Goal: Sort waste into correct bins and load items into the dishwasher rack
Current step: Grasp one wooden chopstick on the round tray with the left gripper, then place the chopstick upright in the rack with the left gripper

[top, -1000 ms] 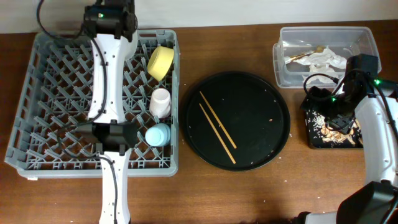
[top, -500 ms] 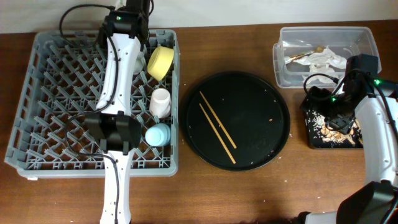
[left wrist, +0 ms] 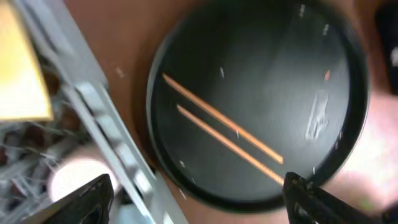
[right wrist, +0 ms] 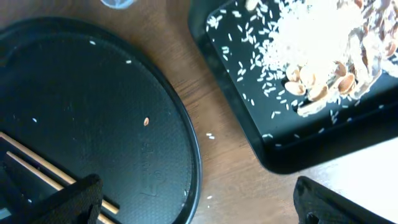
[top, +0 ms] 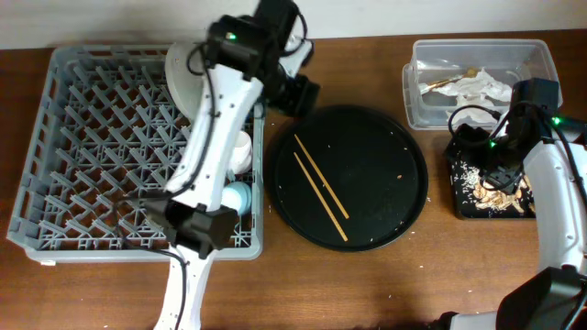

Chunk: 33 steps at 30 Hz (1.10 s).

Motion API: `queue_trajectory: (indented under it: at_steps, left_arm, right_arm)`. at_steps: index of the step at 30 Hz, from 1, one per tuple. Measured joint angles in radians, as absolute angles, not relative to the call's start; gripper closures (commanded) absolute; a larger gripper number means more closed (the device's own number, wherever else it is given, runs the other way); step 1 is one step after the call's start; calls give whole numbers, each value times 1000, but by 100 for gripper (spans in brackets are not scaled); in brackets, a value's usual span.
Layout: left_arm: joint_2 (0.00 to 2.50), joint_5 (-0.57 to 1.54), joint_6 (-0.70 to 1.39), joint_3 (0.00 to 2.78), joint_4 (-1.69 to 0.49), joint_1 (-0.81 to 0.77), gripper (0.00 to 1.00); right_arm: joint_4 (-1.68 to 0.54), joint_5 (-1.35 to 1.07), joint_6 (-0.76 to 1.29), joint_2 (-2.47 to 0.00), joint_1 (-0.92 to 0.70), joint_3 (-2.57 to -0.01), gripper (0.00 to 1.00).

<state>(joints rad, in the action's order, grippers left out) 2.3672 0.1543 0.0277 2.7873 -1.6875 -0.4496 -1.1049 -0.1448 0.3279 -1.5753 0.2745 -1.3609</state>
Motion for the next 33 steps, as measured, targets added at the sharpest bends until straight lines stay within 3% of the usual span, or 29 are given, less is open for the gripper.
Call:
queue_trajectory:
  at_steps: [3,7,8,12,14,27,29,30,31,33]
  left_arm:
    - [2367,156,56,2650,-1656,-485,7]
    - [2363,157,159,2363,-1371,-524,7]
    - [2362,158,207,2271,-1272,-533,21]
    - [2375,157,503,2006,-1067,-542,33]
    - [2375,157,542,1989,-1016,-550,39]
    - [2397,20,566,1987,-918,-599,44]
    - [2398,18,566,1987,-912,-599,62]
    - [2398,14,566,1987,-935,-600,84]
    - [2398,9,566,1987,-949,-603,96]
    - [2400,-2,571,1987,-956,-612,99]
  right_arm:
    - [-1095,-145,328,-1575,274,-1361,2]
    - [-1096,-144,328,-1575,274,-1360,2]
    - [-1095,-144,328,-1575,274,-1360,2]
    - [-1095,-144,328,-1575,274,-1359,2]
    - [-1095,-145,328,-1575,274,-1359,1]
    - [-1095,-145,328,-1575,274,-1359,2]
    - [-1095,-144,328,-1575,274,-1359,2]
    - [-1095,-145,327,-1575,274,-1359,2]
    - [-1095,-145,328,-1575,274,-1359,2]
    - [-1095,-145,328,-1575,274,-1359,2]
